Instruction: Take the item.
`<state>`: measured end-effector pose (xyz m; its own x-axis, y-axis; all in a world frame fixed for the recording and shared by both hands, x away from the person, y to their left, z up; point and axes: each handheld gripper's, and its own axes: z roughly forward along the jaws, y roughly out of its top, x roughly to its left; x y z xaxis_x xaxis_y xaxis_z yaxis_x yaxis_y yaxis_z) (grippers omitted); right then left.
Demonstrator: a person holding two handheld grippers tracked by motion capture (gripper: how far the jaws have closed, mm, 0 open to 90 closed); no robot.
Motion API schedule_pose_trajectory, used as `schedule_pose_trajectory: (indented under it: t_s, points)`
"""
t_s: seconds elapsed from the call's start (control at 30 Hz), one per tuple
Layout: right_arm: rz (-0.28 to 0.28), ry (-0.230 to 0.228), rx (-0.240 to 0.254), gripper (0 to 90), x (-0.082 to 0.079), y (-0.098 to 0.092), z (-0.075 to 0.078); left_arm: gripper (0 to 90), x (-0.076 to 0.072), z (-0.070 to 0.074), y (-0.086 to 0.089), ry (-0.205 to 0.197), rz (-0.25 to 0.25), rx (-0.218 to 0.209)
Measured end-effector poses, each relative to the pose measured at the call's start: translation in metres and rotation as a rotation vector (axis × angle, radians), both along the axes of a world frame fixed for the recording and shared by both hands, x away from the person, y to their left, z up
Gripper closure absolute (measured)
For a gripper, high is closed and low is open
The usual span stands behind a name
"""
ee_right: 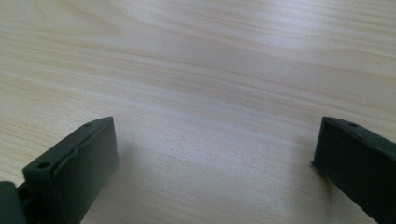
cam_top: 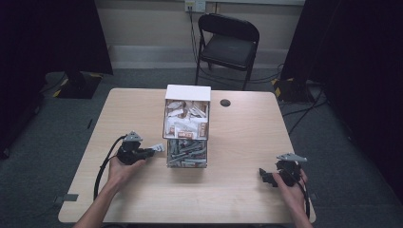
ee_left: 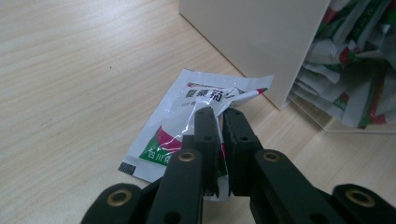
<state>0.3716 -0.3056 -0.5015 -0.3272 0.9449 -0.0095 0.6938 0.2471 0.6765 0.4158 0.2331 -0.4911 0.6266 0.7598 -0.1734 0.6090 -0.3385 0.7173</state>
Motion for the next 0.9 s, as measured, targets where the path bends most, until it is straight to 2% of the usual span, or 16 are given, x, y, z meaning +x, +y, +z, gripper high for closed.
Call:
schedule_pose_trajectory:
  t_s: [0.17,0.33,0.4,0.5,0.83,0.9]
  points:
    - [0.0,0.0,0.0,0.0,0.0,0.0,0.0,82.4,-0.0003,-0.003,-0.0018,0.014,-0.011,0.007]
    - [0.0,0.0,0.0,0.0,0.0,0.0,0.0,78.9,0.0009,-0.0043,-0.004,0.023,-0.012,-0.018]
    - [0.0,0.0,0.0,0.0,0.0,0.0,0.0,72.6,0.0008,-0.0054,-0.0051,0.031,-0.001,-0.023]
    - [0.0,0.0,0.0,0.0,0.0,0.0,0.0,68.3,0.0008,-0.0074,-0.0061,0.042,0.0,-0.016]
    - [0.0,0.0,0.0,0.0,0.0,0.0,0.0,50.9,0.0001,-0.0038,-0.0056,0.018,0.025,-0.003]
    - [0.0,0.0,0.0,0.0,0.0,0.0,0.0,45.1,0.0004,-0.0029,-0.004,0.023,0.031,-0.018]
